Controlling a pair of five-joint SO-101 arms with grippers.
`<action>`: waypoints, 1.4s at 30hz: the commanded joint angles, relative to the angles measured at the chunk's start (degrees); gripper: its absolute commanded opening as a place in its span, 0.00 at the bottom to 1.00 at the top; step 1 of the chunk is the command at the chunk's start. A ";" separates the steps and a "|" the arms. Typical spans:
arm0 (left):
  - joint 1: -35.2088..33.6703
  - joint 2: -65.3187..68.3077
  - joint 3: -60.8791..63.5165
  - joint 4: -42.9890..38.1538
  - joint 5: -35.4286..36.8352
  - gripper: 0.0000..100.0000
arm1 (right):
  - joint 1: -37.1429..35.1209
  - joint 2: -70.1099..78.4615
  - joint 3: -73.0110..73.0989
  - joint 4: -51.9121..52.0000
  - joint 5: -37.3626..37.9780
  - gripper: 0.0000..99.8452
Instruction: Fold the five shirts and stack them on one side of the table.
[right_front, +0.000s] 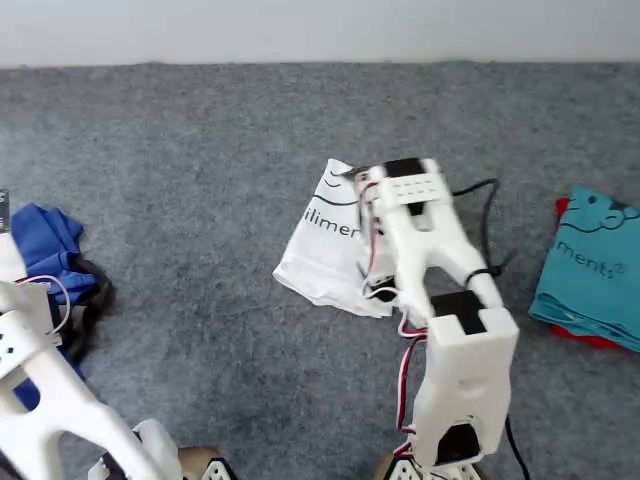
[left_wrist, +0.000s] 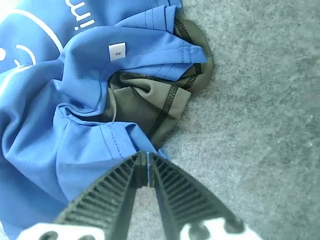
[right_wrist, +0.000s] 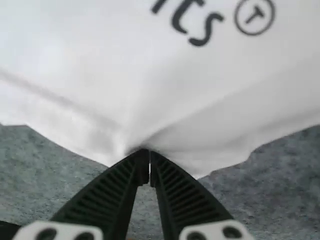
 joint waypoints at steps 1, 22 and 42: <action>0.35 -0.88 -0.22 -0.26 0.35 0.02 | -2.77 -1.45 -0.09 1.36 -0.88 0.01; 0.35 -0.88 2.77 -0.44 0.35 0.02 | -0.40 -24.31 0.70 -0.40 -37.10 0.43; 0.26 -1.32 2.68 -0.26 0.35 0.02 | -0.48 9.54 -16.00 -16.92 -52.48 0.51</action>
